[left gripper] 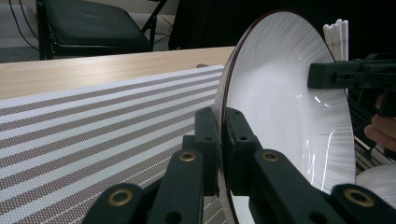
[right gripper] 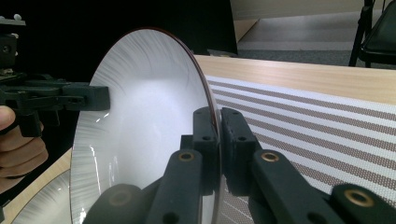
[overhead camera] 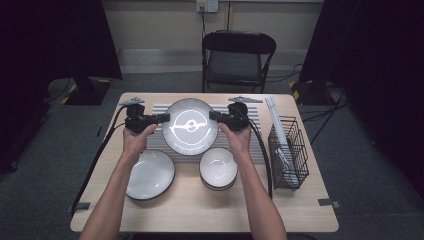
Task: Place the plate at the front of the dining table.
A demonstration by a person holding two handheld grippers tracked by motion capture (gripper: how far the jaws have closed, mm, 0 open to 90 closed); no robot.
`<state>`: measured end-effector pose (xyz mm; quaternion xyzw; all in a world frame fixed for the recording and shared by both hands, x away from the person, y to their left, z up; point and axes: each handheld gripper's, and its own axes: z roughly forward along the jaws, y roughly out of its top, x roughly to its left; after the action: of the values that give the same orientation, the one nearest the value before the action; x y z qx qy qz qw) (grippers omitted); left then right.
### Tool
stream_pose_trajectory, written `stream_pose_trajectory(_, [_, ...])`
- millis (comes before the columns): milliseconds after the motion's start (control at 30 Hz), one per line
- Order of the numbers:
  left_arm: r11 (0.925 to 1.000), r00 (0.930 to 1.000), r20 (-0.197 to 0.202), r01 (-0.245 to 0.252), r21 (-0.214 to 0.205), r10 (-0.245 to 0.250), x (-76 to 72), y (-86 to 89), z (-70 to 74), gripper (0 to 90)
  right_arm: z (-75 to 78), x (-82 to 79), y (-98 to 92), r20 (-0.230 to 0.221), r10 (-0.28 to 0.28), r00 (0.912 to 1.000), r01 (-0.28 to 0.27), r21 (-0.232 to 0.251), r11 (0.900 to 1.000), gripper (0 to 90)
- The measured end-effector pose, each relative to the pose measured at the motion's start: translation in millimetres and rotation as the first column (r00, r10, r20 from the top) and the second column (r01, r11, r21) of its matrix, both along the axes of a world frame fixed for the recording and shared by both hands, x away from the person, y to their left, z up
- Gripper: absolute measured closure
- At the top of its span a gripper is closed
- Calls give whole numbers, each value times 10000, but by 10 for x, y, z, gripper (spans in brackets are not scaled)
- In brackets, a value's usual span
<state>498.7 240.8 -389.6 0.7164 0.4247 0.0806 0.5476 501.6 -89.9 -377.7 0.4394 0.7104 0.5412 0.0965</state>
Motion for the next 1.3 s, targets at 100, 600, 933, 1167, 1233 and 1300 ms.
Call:
stream_pose_trajectory(100, [10000, 10000, -32, -13, 73, 14, 7, -25, -41, 857, -34, 23, -22, -57, 34, 10000, -34, -52, 10000, 857])
stream_pose_trajectory(600, [9993, 9990, -439, 107, 362, -91, 66, -176, -241, 858, -274, 76, -173, -477, 134, 9988, -140, -128, 9998, 857])
stream_pose_trajectory(933, [9995, 9972, -743, 131, 292, -109, 101, -175, -372, 858, -380, 101, -179, -721, 104, 9973, -119, -202, 9997, 858])
stream_pose_trajectory(1167, [9992, 9962, -853, 174, 354, -144, 110, -138, -447, 858, -451, 137, -142, -876, 223, 9959, -245, -240, 9994, 858])
stream_pose_trajectory(1233, [9990, 9959, -884, 214, 391, -179, 118, -134, -455, 858, -476, 145, -144, -950, 264, 9951, -284, -195, 9994, 859])
stream_pose_trajectory(1300, [9989, 9961, -874, 194, 427, -156, 116, -144, -464, 858, -481, 145, -147, -951, 288, 9950, -310, -216, 9993, 859])
